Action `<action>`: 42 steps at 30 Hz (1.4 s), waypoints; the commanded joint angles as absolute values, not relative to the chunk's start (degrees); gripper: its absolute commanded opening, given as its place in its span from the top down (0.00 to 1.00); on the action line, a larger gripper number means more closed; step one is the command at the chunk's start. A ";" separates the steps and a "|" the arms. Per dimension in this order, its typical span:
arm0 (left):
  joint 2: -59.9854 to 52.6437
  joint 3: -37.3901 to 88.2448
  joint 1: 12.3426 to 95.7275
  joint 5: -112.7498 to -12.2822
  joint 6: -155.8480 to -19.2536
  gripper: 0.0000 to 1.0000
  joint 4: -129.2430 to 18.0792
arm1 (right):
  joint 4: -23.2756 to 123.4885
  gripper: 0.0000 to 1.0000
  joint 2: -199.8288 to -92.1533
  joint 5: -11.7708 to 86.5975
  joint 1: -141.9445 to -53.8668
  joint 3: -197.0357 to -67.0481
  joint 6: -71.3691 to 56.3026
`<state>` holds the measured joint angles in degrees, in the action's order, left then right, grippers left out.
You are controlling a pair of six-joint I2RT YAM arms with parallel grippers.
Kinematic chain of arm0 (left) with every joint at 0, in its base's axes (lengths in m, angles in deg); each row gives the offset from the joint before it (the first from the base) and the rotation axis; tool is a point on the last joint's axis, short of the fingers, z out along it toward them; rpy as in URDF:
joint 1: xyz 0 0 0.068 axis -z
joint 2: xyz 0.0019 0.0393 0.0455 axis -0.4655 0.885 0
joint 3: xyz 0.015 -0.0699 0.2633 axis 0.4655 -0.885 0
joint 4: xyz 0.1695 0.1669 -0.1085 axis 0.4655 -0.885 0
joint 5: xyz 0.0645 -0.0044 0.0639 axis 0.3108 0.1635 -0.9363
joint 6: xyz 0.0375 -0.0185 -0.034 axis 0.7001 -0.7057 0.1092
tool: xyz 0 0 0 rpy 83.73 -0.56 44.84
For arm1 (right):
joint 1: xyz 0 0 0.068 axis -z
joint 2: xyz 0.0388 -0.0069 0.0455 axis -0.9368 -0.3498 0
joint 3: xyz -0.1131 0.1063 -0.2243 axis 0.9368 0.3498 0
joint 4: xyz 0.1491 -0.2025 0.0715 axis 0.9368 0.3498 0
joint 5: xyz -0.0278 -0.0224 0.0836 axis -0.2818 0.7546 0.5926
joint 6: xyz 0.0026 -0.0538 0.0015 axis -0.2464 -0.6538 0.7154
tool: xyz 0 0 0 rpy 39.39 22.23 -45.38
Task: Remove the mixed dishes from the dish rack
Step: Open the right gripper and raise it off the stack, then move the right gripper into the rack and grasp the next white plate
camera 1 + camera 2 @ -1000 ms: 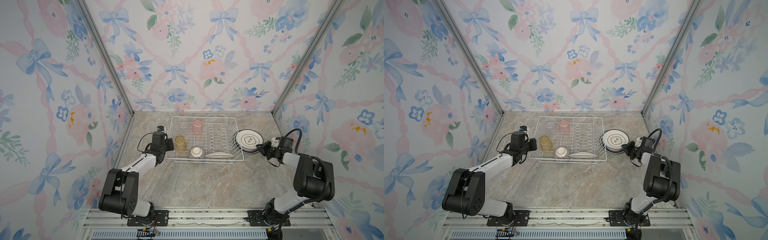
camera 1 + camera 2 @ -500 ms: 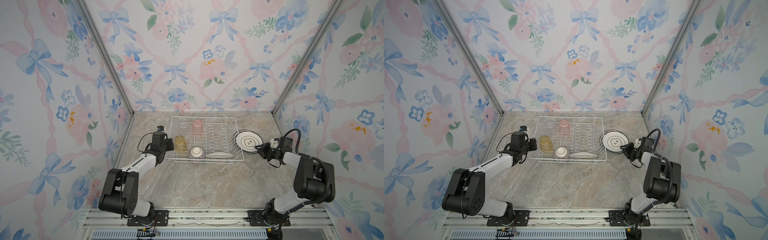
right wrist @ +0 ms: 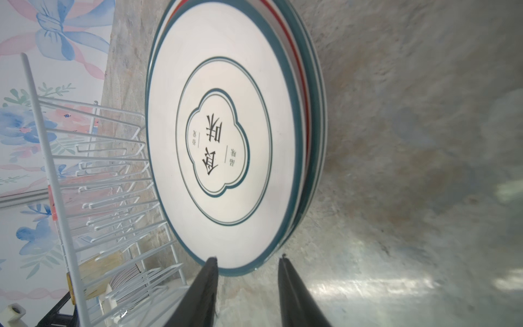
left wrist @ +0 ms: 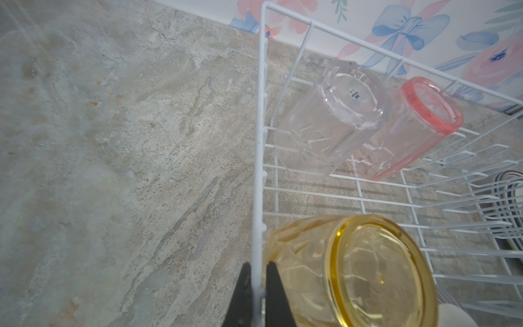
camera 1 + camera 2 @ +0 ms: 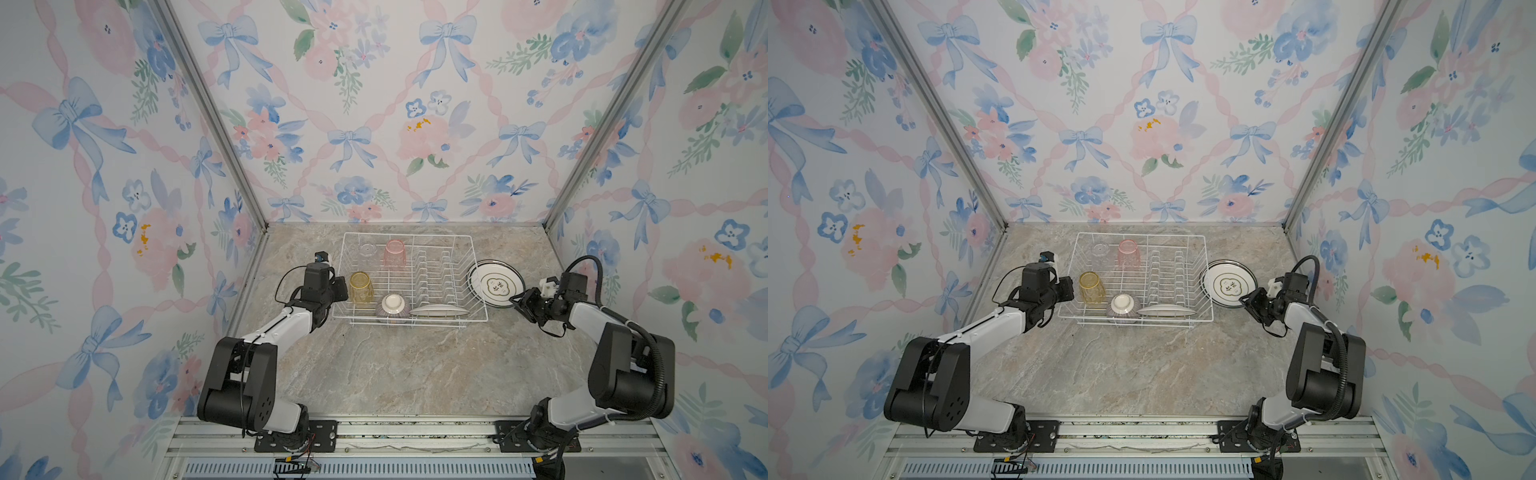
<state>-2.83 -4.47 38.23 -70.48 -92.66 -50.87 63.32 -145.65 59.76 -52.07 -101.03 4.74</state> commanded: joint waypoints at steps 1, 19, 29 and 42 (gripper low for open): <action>-1.22 -6.74 38.78 -70.02 -92.08 1.00 -55.19 | 67.39 0.61 -142.57 58.26 -52.23 -102.33 2.00; -0.50 -4.89 38.79 -68.67 -91.60 1.00 -55.74 | 72.33 0.61 -117.41 45.79 -73.51 -109.19 -27.34; 0.05 -2.54 38.91 -67.93 -90.98 1.00 -56.62 | 87.45 0.58 -118.87 35.64 -100.74 -118.26 -50.98; 0.41 -3.11 39.15 -67.75 -91.16 1.00 -56.12 | 100.82 0.60 -135.16 21.03 -113.36 -127.88 -60.46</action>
<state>-1.59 -2.72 38.23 -69.67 -92.03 -52.18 96.50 -134.50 25.32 -112.33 -126.25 -57.75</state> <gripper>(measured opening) 0.071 0.406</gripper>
